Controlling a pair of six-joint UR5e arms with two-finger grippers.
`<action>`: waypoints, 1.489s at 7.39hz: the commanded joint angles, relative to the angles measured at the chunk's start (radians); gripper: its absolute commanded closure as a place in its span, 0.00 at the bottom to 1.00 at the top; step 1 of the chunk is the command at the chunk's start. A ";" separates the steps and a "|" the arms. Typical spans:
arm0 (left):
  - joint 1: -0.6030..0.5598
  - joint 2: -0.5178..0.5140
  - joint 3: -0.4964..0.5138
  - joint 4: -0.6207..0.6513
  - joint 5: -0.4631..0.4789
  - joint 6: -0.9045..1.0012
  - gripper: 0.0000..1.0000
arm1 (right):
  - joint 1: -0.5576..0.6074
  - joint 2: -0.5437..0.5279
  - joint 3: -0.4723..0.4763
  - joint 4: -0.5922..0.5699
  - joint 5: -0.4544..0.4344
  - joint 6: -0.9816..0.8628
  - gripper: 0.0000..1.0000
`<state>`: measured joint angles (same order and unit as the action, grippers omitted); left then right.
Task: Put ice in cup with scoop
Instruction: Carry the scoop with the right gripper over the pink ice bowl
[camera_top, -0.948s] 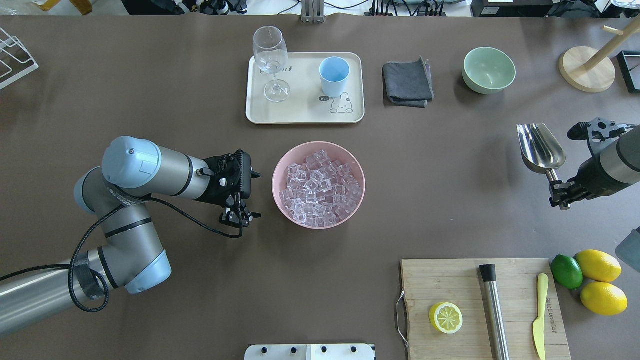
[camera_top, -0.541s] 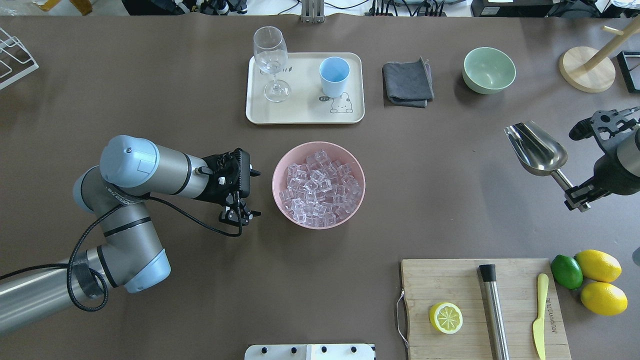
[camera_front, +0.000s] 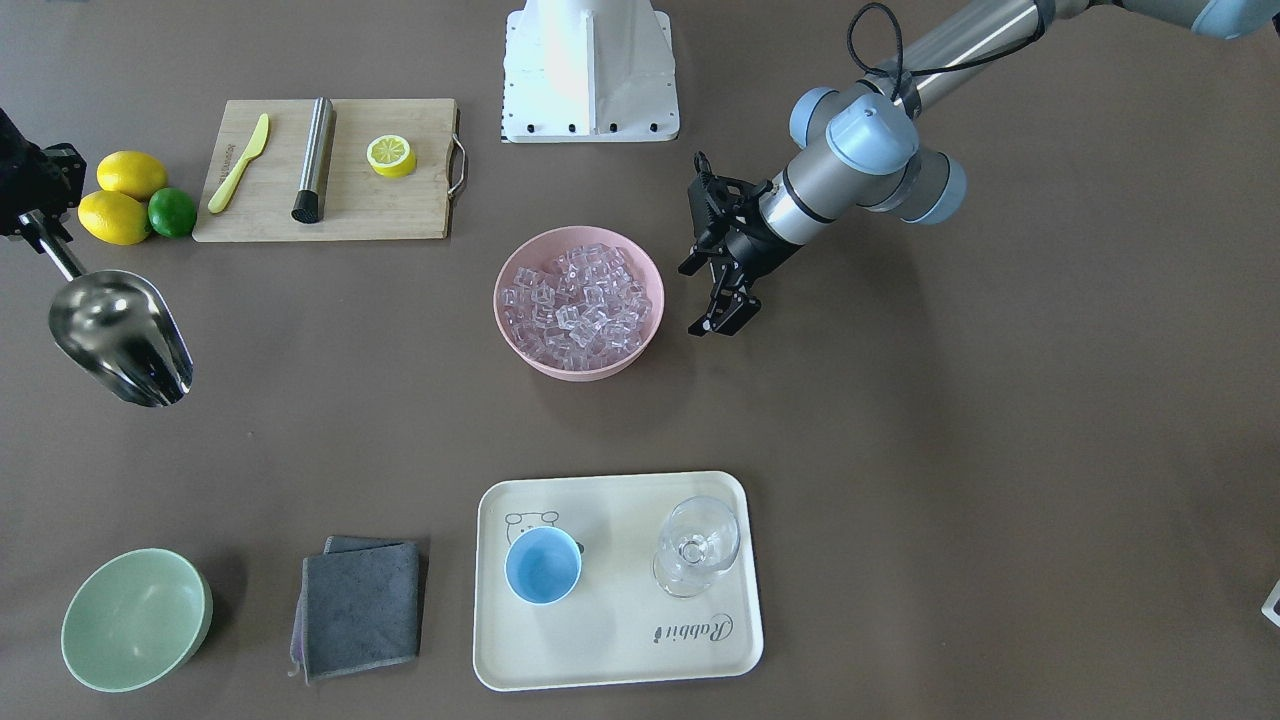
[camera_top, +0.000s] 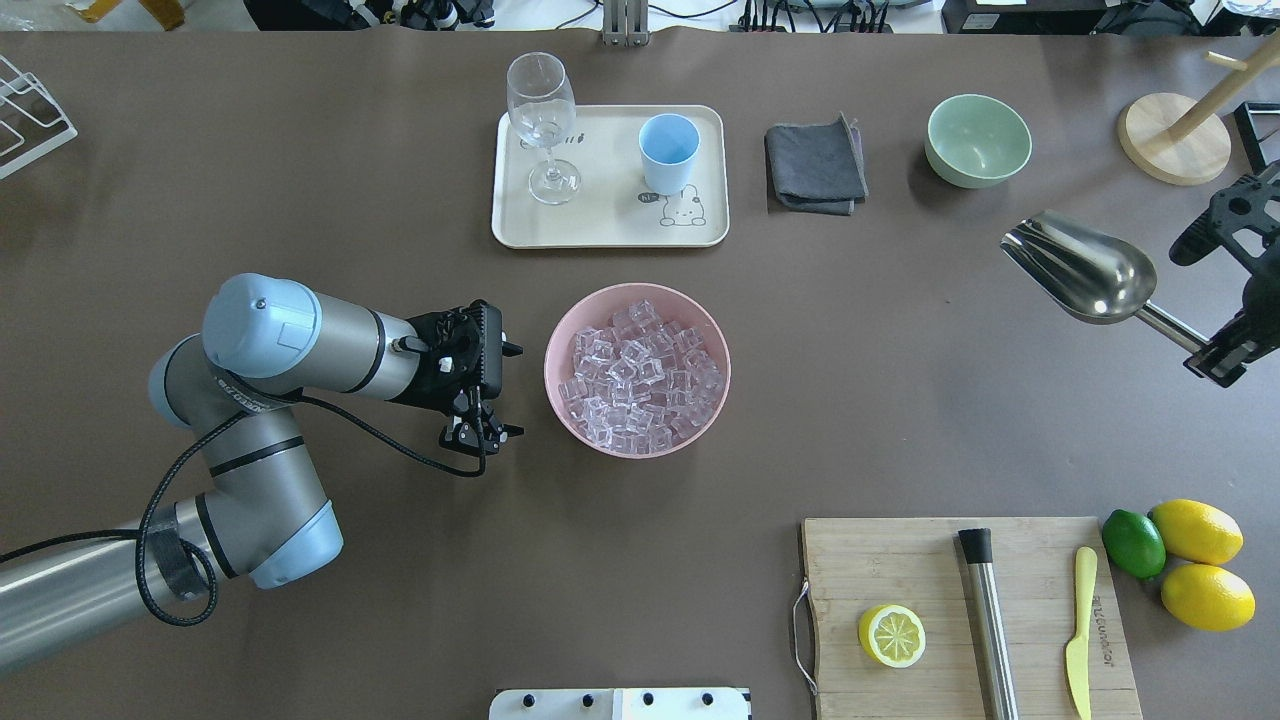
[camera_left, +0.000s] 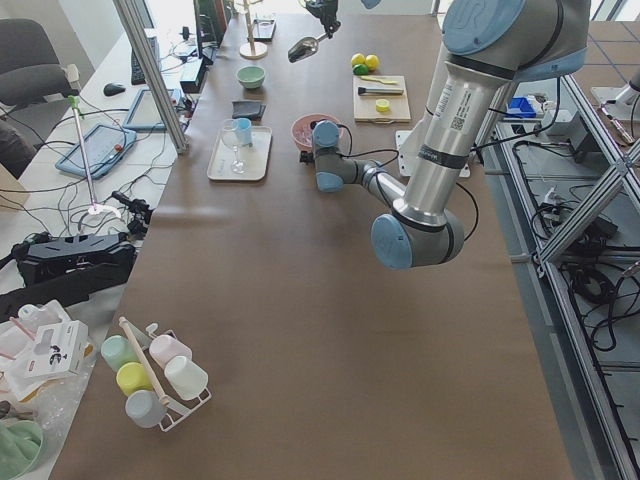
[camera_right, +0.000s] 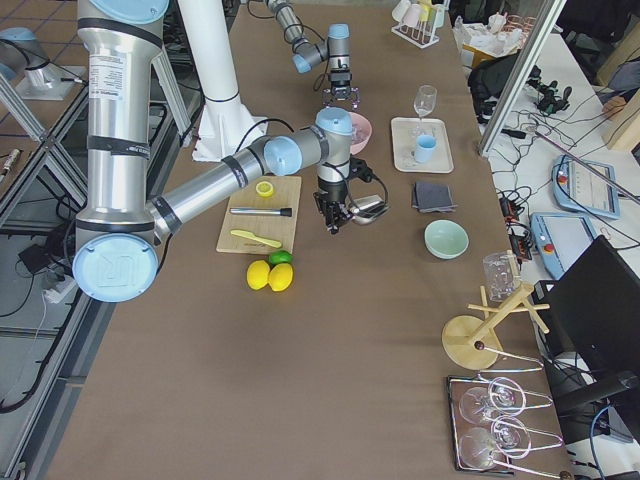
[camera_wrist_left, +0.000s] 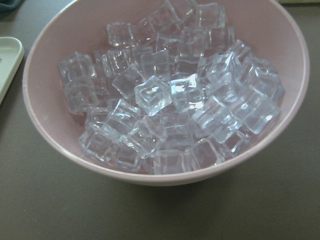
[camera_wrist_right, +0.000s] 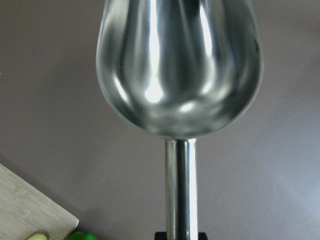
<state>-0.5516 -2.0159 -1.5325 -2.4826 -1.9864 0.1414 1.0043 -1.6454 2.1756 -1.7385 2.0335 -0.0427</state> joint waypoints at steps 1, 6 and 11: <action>0.004 -0.006 0.002 0.004 0.001 0.000 0.02 | -0.111 0.262 0.021 -0.321 -0.161 -0.127 1.00; -0.002 -0.007 0.009 0.007 0.000 -0.048 0.02 | -0.327 0.469 0.073 -0.504 -0.260 -0.209 1.00; -0.005 -0.024 0.025 0.008 0.000 -0.069 0.02 | -0.375 0.640 -0.030 -0.572 -0.214 -0.137 1.00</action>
<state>-0.5547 -2.0388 -1.5150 -2.4737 -1.9865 0.0746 0.6415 -1.0859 2.2198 -2.2797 1.8137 -0.2058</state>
